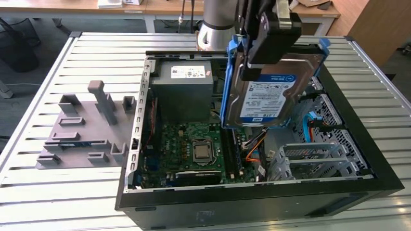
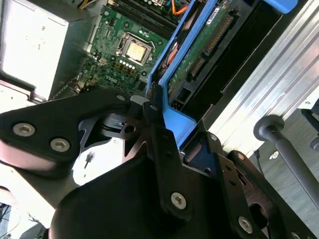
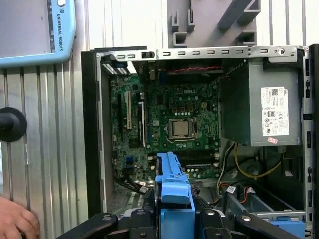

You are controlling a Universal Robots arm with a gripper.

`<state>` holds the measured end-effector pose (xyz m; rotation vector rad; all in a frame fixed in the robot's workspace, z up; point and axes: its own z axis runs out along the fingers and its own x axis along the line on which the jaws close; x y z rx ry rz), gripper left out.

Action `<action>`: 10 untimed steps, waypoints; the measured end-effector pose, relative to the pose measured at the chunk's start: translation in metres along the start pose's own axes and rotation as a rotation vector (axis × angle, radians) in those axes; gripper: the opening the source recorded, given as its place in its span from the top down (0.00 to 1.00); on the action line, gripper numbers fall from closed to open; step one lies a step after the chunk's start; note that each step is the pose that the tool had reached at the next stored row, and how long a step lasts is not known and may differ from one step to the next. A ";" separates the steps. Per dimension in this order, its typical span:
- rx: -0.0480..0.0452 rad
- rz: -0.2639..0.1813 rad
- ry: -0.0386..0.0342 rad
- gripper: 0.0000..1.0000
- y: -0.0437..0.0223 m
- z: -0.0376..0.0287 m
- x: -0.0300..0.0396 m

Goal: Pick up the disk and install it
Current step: 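Insert the disk into the insertion slot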

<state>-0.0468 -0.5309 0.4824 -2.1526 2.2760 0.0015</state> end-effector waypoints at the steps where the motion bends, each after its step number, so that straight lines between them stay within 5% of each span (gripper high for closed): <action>1: 0.0000 0.000 0.0000 0.64 -0.0025 0.0003 0.0017; 10: -0.0003 0.000 0.0000 0.64 -0.0211 0.0037 0.0141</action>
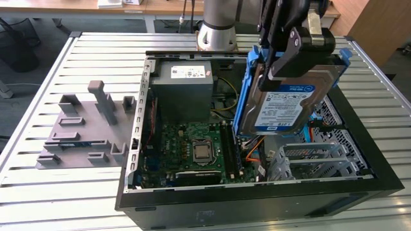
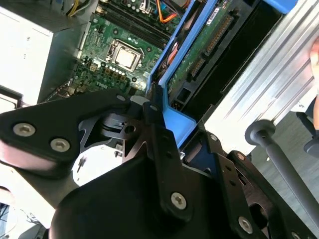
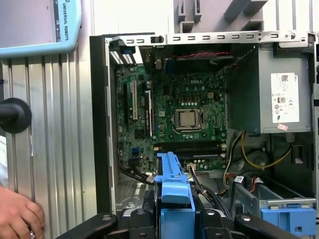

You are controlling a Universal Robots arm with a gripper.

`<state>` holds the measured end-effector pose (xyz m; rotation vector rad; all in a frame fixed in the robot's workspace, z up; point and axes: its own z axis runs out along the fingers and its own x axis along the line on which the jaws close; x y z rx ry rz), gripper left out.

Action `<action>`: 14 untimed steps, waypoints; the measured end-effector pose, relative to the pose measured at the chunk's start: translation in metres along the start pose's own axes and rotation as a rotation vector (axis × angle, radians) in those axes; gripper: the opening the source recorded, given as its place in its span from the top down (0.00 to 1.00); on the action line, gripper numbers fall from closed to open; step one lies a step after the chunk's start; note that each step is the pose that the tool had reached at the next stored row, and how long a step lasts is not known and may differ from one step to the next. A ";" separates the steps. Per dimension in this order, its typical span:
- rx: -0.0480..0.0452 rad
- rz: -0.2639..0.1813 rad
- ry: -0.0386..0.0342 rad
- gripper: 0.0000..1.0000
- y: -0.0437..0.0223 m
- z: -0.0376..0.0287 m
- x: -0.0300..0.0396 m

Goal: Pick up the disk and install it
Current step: 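Insert the disk into the insertion slot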

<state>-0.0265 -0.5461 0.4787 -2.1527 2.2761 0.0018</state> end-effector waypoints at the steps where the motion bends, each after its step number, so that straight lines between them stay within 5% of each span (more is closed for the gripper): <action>1: 0.0000 0.000 0.0000 0.64 -0.0007 0.0004 0.0018; 8: 0.0000 0.000 0.0004 0.64 -0.0070 0.0031 0.0126; 14: 0.0000 0.000 0.0018 0.64 -0.0167 0.0065 0.0145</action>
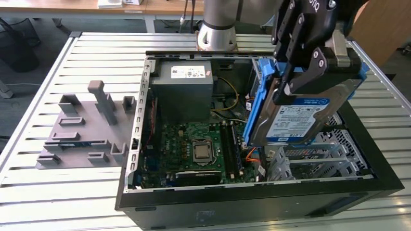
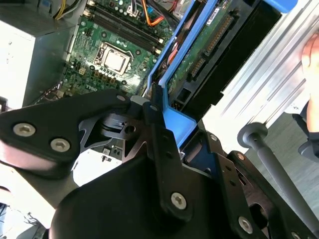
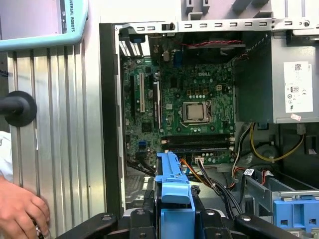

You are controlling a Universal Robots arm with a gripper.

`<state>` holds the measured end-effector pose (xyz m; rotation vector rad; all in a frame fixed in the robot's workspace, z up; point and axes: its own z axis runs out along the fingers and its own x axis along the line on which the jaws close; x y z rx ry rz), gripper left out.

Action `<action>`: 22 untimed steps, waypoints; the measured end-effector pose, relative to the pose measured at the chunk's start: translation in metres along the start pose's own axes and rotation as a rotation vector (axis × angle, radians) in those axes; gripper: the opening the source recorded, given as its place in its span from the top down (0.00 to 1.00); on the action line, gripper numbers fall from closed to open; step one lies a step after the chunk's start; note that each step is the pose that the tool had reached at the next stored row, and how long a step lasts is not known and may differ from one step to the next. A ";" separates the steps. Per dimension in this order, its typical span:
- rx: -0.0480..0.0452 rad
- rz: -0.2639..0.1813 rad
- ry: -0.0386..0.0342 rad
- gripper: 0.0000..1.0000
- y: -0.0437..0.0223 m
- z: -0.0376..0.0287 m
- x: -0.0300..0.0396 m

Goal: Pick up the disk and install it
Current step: 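Insert the disk into the insertion slot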

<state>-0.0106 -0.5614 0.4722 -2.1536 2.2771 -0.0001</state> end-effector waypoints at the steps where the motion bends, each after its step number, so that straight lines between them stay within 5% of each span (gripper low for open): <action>1: 0.0000 0.000 0.0000 0.64 -0.0020 0.0006 0.0003; 22: 0.0000 0.000 0.0023 0.64 -0.0509 0.0108 -0.0004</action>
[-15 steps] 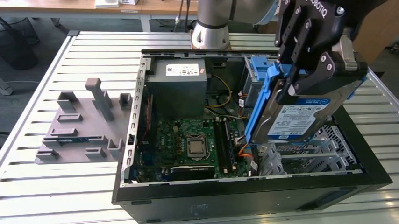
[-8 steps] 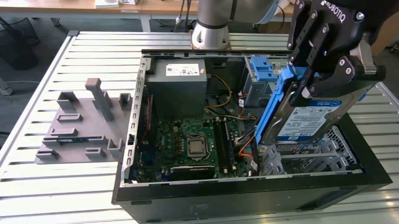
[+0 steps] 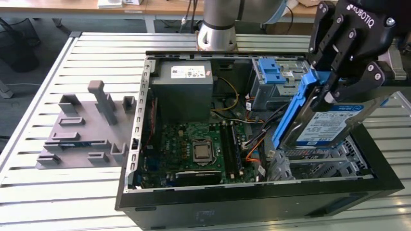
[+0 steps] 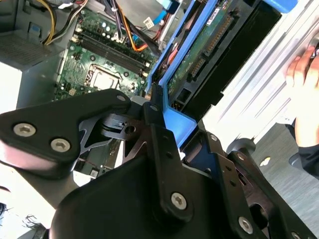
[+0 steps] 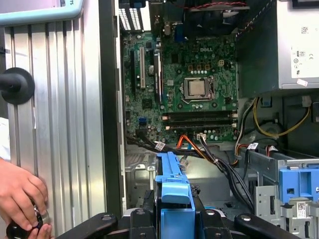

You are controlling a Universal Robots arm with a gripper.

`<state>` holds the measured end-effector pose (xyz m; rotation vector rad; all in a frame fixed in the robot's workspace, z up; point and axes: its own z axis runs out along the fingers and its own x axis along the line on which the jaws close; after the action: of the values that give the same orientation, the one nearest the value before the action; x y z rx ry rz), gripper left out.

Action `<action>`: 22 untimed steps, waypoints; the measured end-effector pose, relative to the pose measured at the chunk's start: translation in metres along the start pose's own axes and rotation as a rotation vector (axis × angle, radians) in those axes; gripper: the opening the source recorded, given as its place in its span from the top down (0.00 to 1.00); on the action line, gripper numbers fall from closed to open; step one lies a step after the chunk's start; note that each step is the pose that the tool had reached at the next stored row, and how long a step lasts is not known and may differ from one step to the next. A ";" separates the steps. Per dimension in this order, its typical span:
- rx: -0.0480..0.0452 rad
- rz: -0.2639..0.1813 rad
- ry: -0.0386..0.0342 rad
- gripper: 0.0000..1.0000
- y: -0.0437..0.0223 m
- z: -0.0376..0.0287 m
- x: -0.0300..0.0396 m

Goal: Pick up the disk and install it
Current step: 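Insert the disk into the insertion slot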

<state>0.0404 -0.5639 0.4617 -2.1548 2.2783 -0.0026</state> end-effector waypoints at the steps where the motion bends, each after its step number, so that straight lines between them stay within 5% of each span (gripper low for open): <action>1: 0.0000 0.000 0.0000 0.64 -0.0011 0.0002 -0.0001; 17: -0.0003 0.000 -0.0001 0.64 -0.0192 0.0102 -0.0004; 22: -0.0003 0.000 -0.0001 0.64 -0.0202 0.0111 -0.0003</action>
<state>0.0606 -0.5646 0.4507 -2.1548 2.2784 -0.0021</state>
